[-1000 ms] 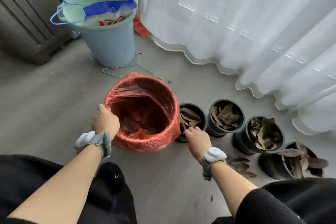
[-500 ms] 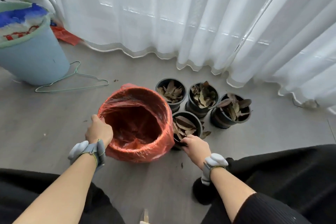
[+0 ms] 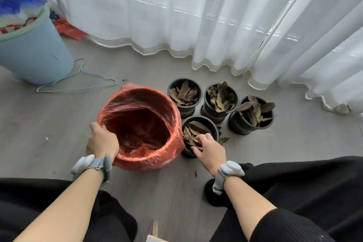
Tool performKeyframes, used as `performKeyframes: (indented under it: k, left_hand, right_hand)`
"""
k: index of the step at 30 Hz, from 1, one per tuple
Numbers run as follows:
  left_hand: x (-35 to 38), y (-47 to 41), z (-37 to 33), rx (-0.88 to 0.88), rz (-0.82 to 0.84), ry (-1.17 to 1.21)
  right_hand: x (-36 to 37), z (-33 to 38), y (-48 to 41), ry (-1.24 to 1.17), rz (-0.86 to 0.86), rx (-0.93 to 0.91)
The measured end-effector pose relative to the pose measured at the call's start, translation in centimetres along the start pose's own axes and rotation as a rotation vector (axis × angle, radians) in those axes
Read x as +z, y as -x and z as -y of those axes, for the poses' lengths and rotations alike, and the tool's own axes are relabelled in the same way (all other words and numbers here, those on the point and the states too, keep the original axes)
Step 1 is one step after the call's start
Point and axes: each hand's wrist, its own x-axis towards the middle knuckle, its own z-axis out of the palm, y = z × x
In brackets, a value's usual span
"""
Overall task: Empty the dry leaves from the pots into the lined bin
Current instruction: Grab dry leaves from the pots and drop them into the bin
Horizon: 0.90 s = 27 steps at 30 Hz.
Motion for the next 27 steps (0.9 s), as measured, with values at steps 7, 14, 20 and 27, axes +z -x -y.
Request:
performKeyframes:
  k: [7, 14, 20, 27]
  left_hand:
    - [0.0, 0.6, 0.1, 0.01, -0.016, -0.018]
    - [0.3, 0.1, 0.1, 0.015, -0.039, -0.039]
    - [0.4, 0.1, 0.3, 0.02, -0.038, -0.039]
    - [0.0, 0.3, 0.3, 0.032, -0.019, -0.033]
  right_hand:
    - [0.9, 1.2, -1.3, 0.149, 0.014, -0.12]
    - [1.4, 2.4, -3.2, 0.177, 0.143, -0.166]
    - [0.5, 1.6, -3.3, 0.108, 0.02, -0.05]
    - [-1.6, 0.7, -2.3, -0.186, -0.056, 0.014]
